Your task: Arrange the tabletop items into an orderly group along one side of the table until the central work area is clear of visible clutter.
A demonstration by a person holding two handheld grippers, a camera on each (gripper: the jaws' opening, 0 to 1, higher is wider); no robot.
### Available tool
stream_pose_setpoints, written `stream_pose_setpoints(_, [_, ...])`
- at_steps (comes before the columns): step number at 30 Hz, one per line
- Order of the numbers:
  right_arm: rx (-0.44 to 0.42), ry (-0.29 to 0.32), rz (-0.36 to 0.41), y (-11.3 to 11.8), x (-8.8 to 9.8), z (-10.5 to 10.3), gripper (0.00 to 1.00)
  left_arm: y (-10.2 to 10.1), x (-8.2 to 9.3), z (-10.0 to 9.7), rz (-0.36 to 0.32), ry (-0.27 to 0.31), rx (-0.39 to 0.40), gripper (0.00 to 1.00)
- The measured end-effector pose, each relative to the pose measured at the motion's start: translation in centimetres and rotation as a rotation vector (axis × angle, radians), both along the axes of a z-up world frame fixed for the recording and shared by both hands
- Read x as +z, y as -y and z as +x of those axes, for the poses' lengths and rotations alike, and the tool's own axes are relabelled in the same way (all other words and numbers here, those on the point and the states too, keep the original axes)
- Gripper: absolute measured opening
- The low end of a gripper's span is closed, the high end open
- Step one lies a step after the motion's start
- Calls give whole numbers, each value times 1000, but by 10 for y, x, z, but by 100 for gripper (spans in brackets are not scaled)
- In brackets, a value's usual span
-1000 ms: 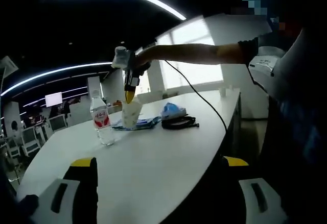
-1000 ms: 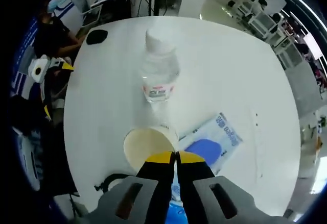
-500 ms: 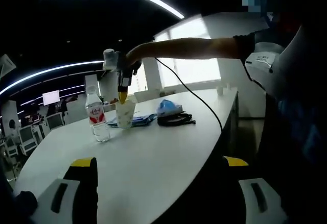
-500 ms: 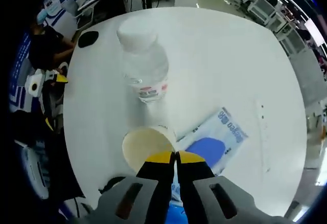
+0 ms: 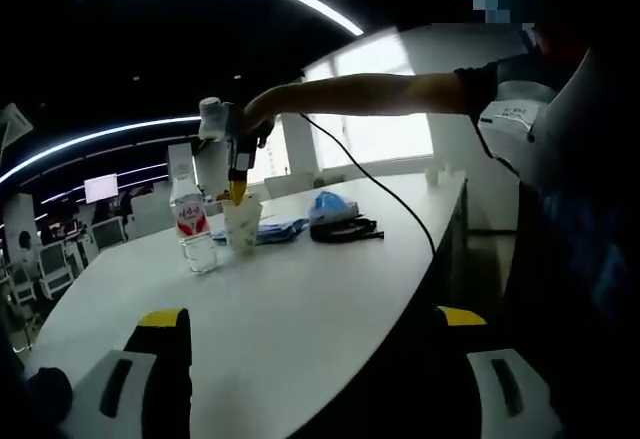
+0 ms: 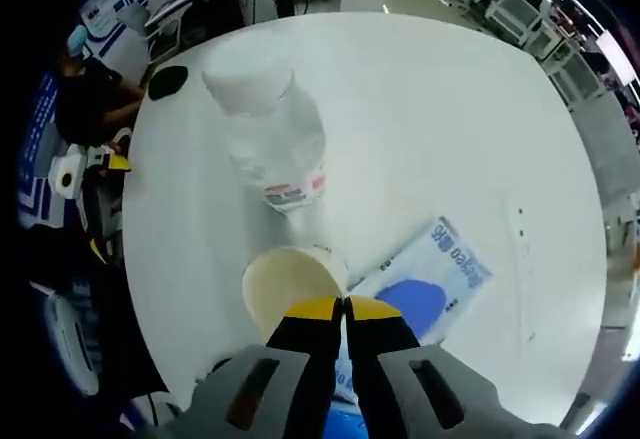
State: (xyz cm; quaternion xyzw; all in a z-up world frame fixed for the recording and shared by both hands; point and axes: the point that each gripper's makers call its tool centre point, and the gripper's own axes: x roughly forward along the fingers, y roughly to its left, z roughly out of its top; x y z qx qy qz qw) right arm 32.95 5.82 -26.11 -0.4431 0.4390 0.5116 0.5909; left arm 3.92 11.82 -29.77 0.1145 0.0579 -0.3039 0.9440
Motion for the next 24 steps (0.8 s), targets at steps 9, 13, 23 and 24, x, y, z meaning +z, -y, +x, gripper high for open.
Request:
stream_pose_setpoints(9, [-24, 29, 18, -3, 0, 10, 0, -1, -1, -1, 0, -1, 4, 100])
stream_pose_setpoints(13, [-32, 40, 34, -5, 1, 11, 0, -2, -1, -1, 0, -1, 4, 100])
stream_pose_setpoints(23, [-30, 46, 25, -9, -5, 14, 4, -2, -3, -3, 4, -8, 6, 100])
stream_pose_setpoints(24, [-27, 48, 22, -8, -6, 14, 4, -3, -4, -3, 5, -9, 6, 100])
